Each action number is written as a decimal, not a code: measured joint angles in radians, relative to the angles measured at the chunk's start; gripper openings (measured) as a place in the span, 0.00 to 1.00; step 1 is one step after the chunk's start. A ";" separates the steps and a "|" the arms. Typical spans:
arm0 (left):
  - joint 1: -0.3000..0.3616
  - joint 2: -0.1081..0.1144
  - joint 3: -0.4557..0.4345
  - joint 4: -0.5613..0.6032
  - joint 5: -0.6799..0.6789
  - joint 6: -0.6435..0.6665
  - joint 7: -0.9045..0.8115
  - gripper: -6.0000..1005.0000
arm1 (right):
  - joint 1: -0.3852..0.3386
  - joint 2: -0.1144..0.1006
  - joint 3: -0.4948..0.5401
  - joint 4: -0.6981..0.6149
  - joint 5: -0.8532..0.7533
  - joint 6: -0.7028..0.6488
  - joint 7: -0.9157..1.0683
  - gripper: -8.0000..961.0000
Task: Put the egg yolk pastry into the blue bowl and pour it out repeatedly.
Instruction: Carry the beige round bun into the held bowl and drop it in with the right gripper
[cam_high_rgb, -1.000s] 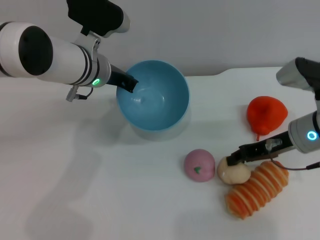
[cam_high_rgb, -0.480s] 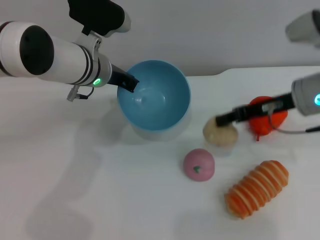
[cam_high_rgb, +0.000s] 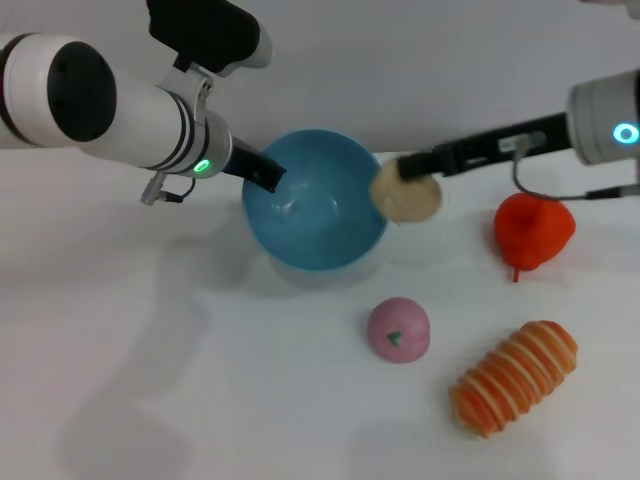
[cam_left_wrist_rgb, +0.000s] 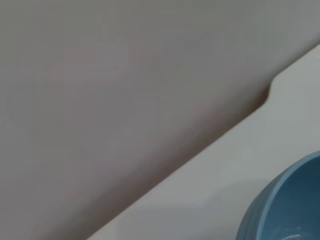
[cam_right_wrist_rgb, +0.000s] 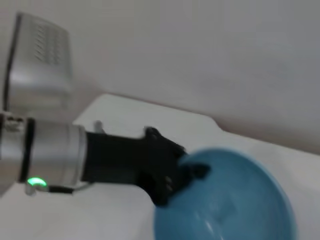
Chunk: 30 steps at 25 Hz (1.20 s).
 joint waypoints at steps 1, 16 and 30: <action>-0.002 -0.001 0.000 0.000 -0.001 -0.008 0.000 0.01 | 0.010 0.000 0.000 0.026 0.018 0.015 -0.019 0.01; -0.002 -0.002 0.018 -0.007 -0.005 -0.031 -0.002 0.01 | 0.036 0.003 -0.009 0.218 0.229 0.132 -0.225 0.01; -0.006 0.009 0.012 -0.015 0.005 -0.081 -0.002 0.01 | -0.020 0.002 0.013 0.235 0.313 0.206 -0.313 0.33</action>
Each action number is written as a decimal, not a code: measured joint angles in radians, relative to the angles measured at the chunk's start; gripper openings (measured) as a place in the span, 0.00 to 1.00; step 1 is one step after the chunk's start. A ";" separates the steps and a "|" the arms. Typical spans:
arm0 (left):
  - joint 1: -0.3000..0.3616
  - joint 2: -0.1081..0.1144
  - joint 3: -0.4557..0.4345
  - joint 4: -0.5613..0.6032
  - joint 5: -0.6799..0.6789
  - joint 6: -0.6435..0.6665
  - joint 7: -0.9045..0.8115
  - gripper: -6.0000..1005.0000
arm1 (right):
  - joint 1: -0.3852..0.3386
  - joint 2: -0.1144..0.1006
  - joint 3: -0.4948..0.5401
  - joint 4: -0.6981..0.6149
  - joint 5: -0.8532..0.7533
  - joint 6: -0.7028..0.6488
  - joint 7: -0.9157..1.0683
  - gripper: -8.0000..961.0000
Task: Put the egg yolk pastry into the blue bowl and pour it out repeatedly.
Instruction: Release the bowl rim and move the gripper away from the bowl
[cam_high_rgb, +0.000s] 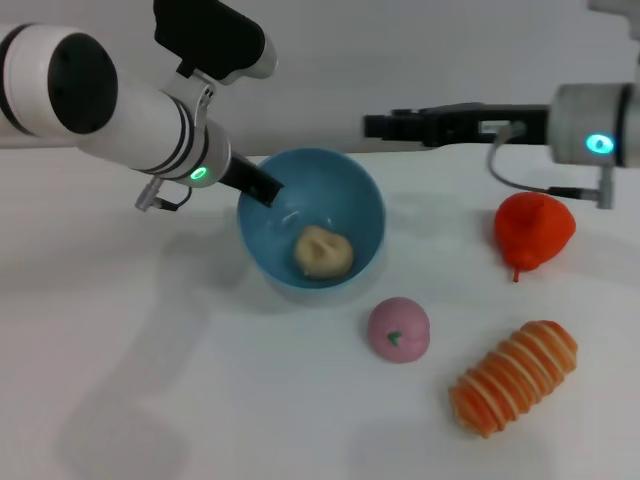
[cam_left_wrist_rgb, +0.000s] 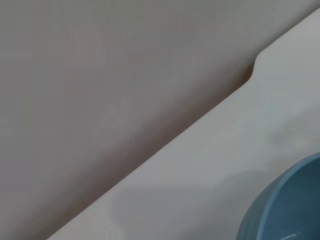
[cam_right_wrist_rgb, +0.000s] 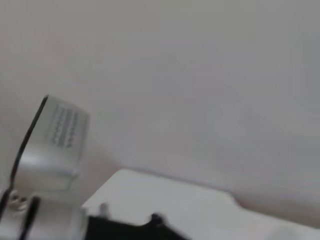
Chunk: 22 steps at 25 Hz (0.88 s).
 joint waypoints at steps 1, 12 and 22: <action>-0.002 0.003 -0.006 -0.005 0.007 -0.020 0.000 0.01 | -0.023 0.000 0.006 -0.014 0.012 0.003 0.000 0.38; -0.039 0.008 -0.109 -0.055 0.177 -0.209 0.000 0.01 | -0.235 0.003 0.010 -0.133 0.160 0.022 -0.003 0.61; -0.034 -0.002 -0.091 0.043 0.182 -0.195 0.001 0.01 | -0.232 0.004 -0.011 -0.131 0.161 0.020 -0.019 0.61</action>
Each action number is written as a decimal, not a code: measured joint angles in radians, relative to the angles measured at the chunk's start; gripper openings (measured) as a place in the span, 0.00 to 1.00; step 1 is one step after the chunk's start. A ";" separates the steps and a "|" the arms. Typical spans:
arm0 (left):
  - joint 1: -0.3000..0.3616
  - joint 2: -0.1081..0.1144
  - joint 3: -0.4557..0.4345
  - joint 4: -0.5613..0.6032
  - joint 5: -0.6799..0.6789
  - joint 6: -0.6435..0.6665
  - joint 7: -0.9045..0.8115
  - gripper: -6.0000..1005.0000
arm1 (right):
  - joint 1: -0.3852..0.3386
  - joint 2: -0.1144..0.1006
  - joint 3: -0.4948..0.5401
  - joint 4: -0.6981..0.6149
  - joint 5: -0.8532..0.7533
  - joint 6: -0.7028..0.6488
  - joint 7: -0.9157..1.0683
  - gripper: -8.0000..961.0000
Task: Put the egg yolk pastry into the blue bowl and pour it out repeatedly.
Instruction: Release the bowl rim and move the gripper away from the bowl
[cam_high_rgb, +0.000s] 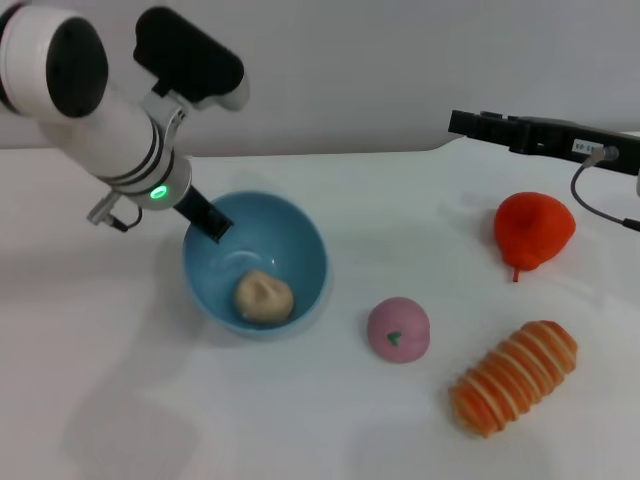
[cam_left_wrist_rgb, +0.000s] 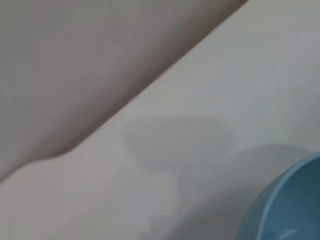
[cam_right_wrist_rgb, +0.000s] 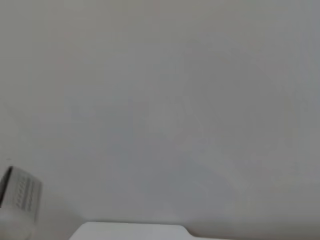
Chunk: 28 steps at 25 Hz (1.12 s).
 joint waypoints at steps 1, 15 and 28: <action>0.003 -0.002 0.004 0.009 -0.001 0.009 0.000 0.01 | 0.000 0.000 0.002 -0.001 0.000 0.000 -0.001 0.61; 0.025 -0.008 0.106 0.029 -0.004 0.081 -0.060 0.01 | -0.004 0.000 0.000 -0.002 0.029 0.008 -0.028 0.61; 0.016 -0.006 0.155 0.009 0.002 0.083 -0.077 0.36 | 0.000 -0.003 0.002 0.009 0.011 0.010 -0.080 0.61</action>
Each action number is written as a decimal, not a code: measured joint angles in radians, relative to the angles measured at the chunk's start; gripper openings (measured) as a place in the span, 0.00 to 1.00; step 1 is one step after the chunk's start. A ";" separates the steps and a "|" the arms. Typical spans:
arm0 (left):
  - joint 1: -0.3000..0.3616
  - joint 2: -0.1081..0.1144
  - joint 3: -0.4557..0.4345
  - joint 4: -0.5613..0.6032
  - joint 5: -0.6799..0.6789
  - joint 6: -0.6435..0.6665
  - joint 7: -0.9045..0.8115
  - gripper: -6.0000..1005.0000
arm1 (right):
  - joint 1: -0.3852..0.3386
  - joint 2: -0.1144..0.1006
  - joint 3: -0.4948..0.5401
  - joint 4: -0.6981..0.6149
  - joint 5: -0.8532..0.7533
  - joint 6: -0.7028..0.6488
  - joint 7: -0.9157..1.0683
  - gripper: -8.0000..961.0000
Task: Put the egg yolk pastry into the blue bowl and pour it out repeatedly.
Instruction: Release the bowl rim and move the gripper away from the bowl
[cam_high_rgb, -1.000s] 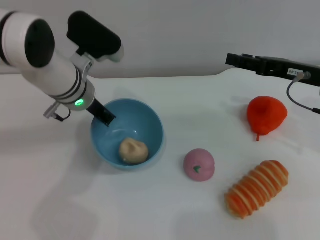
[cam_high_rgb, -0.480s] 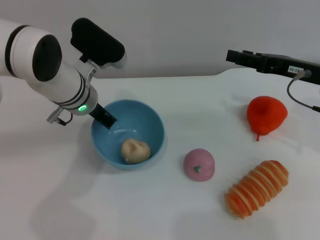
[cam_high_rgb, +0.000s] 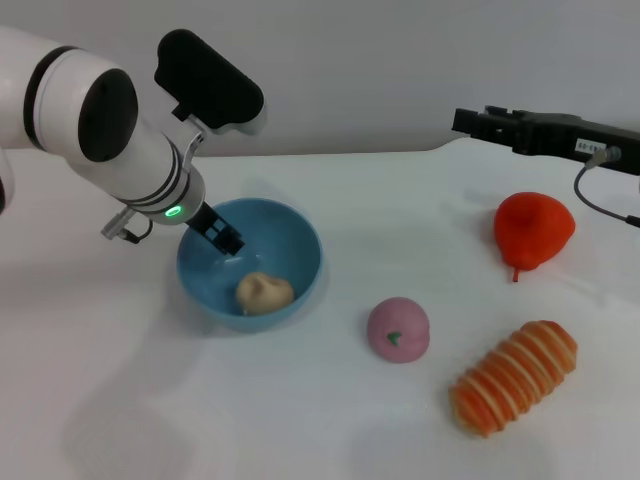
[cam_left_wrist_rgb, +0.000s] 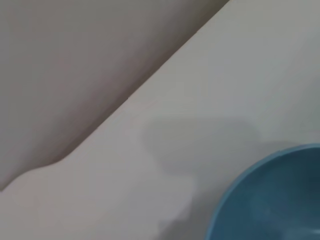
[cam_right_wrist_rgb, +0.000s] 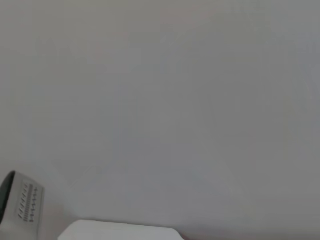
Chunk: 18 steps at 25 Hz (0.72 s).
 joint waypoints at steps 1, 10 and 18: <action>0.005 0.000 0.001 -0.016 0.001 -0.002 0.000 0.39 | -0.001 0.000 0.001 0.001 0.000 0.000 -0.010 0.61; 0.023 0.002 0.026 -0.112 0.047 -0.065 -0.009 0.63 | -0.007 -0.001 0.009 0.016 0.005 0.026 -0.034 0.61; 0.069 0.005 0.124 -0.279 0.123 -0.098 -0.081 0.64 | -0.024 0.003 0.011 0.014 0.013 0.086 -0.117 0.61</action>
